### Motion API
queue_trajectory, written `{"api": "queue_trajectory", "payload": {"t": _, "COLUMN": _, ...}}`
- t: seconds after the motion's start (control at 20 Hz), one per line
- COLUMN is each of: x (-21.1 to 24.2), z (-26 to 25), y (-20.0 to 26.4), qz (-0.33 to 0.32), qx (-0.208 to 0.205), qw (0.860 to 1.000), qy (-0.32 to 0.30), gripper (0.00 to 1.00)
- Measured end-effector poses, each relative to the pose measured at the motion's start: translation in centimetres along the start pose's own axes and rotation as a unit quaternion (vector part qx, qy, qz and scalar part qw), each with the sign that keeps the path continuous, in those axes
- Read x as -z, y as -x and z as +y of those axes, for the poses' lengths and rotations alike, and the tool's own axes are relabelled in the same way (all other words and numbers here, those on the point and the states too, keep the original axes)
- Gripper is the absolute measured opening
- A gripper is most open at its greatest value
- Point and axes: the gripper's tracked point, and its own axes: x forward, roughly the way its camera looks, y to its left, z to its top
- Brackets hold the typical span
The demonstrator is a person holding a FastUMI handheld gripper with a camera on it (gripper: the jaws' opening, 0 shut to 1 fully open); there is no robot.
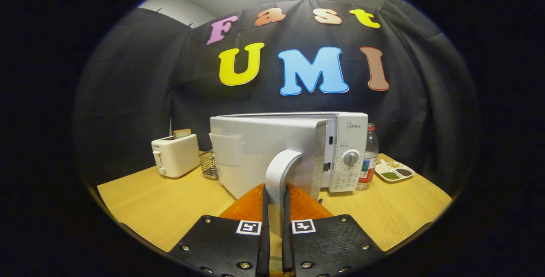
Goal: Open the microwave, put the food inside, and close the microwave door.
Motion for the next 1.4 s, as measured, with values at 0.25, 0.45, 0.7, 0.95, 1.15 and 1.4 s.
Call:
{"api": "queue_trajectory", "payload": {"t": 0.25, "x": 0.4, "z": 5.9, "y": 2.9, "qz": -0.023, "qx": 0.005, "qw": 1.0, "qy": -0.008, "gripper": 0.12}}
{"api": "queue_trajectory", "payload": {"t": 0.45, "x": 1.1, "z": 11.9, "y": 4.3, "qz": -0.038, "qx": -0.007, "qw": 0.999, "qy": 0.006, "gripper": 0.11}}
{"api": "queue_trajectory", "payload": {"t": 0.7, "x": 0.3, "z": 18.7, "y": 6.4, "qz": -0.072, "qx": -0.011, "qw": 0.997, "qy": 0.016, "gripper": 0.11}}
{"api": "queue_trajectory", "payload": {"t": 0.95, "x": 0.7, "z": 25.3, "y": 7.0, "qz": -0.078, "qx": -0.052, "qw": 0.995, "qy": 0.033, "gripper": 0.11}}
{"api": "queue_trajectory", "payload": {"t": 1.15, "x": 1.6, "z": 26.7, "y": 5.8, "qz": -0.059, "qx": -0.063, "qw": 0.996, "qy": 0.03, "gripper": 0.11}}
{"api": "queue_trajectory", "payload": {"t": 1.4, "x": 0.9, "z": 28.0, "y": 7.8, "qz": -0.057, "qx": -0.12, "qw": 0.991, "qy": 0.015, "gripper": 0.11}}
